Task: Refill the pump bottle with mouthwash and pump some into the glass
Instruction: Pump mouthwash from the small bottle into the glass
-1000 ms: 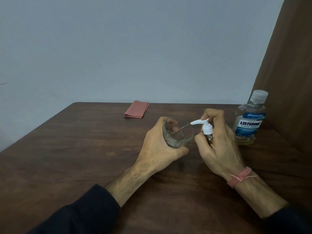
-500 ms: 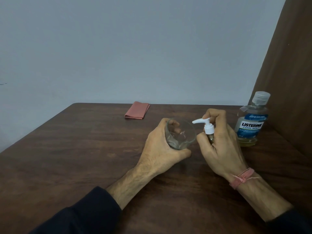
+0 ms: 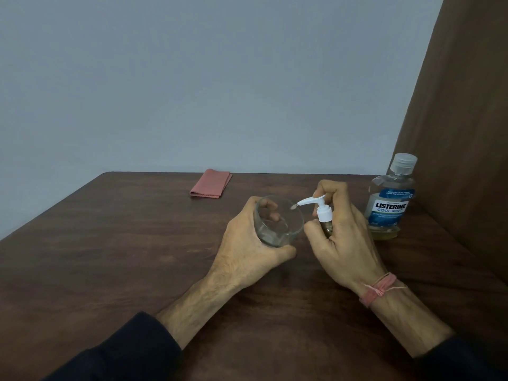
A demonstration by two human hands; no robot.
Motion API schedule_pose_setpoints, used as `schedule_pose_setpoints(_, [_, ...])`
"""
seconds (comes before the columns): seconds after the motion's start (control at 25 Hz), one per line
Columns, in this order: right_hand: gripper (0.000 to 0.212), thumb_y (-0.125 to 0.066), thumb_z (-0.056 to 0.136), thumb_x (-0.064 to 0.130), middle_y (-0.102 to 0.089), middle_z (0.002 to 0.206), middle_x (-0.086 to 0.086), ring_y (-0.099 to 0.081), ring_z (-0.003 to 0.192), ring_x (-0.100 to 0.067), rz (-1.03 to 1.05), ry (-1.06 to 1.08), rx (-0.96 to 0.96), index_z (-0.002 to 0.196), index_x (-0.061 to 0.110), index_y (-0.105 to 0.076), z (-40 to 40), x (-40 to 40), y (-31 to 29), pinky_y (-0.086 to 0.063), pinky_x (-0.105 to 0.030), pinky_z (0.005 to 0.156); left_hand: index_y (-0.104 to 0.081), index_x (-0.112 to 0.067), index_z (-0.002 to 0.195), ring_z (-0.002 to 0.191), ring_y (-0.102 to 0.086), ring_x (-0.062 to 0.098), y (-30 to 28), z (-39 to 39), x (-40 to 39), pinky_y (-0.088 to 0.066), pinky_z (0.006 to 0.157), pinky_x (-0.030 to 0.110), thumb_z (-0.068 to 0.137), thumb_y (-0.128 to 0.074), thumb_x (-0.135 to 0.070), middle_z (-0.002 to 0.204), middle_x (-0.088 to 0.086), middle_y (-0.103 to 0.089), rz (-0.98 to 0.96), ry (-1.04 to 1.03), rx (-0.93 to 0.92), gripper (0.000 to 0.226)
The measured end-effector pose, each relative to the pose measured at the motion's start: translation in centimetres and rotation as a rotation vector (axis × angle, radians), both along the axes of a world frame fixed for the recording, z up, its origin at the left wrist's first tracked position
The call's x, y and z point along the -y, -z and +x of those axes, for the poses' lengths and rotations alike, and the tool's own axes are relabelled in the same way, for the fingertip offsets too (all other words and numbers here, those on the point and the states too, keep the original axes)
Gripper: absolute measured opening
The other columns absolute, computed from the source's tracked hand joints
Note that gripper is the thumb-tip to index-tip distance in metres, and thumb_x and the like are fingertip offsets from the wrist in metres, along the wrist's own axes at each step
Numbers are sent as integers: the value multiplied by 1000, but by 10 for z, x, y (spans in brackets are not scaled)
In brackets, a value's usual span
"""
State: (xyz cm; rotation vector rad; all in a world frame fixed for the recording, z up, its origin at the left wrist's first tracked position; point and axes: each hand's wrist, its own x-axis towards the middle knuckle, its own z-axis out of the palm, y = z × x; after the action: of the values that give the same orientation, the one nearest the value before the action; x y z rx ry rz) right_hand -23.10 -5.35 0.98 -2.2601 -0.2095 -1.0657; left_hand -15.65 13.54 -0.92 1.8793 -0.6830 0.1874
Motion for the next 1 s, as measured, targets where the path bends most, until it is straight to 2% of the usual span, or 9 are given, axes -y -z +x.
schedule_pose_setpoints(0.28, [42, -61, 87, 13, -49, 88, 20, -56, 67, -13, -20, -9, 2, 121, 31, -44, -1, 0, 0, -39, -18, 57, -62, -44, 124, 113, -76, -3, 1, 0, 0, -59, 88, 10, 63, -98, -41, 124, -26, -74, -9, 2, 6, 71])
schedule_pose_setpoints(0.4, [48, -64, 87, 8, -51, 93, 20, -56, 66, -14, -30, -16, -2, 126, 29, -45, -2, 1, 0, -42, -22, 57, -61, -44, 124, 113, -76, -3, 1, 0, 0, -58, 87, 9, 62, -97, -41, 124, -27, -74, -15, 10, 8, 71])
schedule_pose_setpoints(0.6, [41, -60, 89, 12, -47, 94, 28, -53, 69, -10, -68, -22, 5, 123, 30, -47, -4, -1, 0, -36, -16, 60, -62, -44, 123, 111, -76, -5, 0, -1, 1, -57, 87, 8, 62, -97, -42, 124, -26, -75, -8, 16, 2, 70])
schedule_pose_setpoints(0.76, [37, -57, 89, 15, -49, 89, 20, -54, 67, -16, -35, -16, -6, 121, 30, -46, -3, 1, 0, -42, -28, 57, -61, -46, 123, 111, -78, -2, 0, -2, 2, -59, 86, 10, 62, -98, -43, 125, -26, -75, 0, 16, 6, 71])
schedule_pose_setpoints(1.0, [39, -58, 89, 15, -51, 91, 18, -56, 68, -18, -12, -20, -4, 122, 31, -46, -2, 1, 1, -43, -27, 58, -61, -46, 123, 109, -79, 0, 1, -2, 2, -61, 85, 15, 63, -98, -41, 124, -24, -75, 9, 5, 18, 71])
